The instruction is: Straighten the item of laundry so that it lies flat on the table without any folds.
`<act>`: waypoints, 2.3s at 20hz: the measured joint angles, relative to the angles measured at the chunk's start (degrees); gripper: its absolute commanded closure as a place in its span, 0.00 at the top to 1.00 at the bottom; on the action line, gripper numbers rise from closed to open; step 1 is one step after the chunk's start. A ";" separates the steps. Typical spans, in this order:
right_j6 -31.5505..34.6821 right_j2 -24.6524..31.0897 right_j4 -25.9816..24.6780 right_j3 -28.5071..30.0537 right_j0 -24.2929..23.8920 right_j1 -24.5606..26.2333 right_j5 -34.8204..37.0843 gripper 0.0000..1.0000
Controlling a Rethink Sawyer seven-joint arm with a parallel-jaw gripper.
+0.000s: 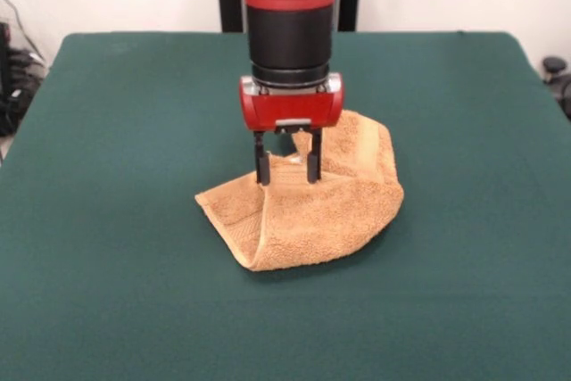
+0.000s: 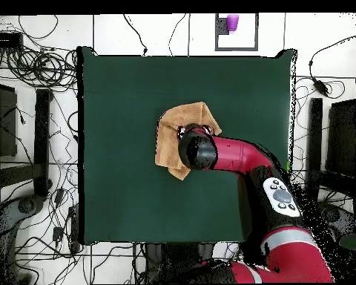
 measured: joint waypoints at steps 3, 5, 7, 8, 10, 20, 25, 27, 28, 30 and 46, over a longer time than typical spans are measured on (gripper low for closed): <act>0.00 -0.60 0.06 -0.05 0.50 1.95 -0.70 1.00; 0.00 -0.68 0.04 -0.04 0.53 2.66 -1.06 1.00; 0.00 -0.73 0.06 -0.08 0.47 3.99 -2.42 1.00; 0.00 -0.74 0.08 -0.10 0.41 4.23 -3.12 1.00; 0.00 -0.79 0.06 -0.07 0.35 4.45 -4.04 1.00; 0.00 -0.84 0.06 -0.06 0.28 4.65 -4.99 1.00; 0.00 -0.80 0.07 -0.06 0.07 4.64 -4.99 1.00; 0.00 -0.79 0.07 -0.06 -0.13 4.65 -5.00 1.00; 0.00 -0.79 0.07 -0.06 -0.24 4.65 -5.00 1.00; 0.00 -0.79 0.07 -0.06 -0.44 4.66 -5.00 1.00; 0.00 -0.79 0.06 -0.06 -2.80 4.69 -5.00 1.00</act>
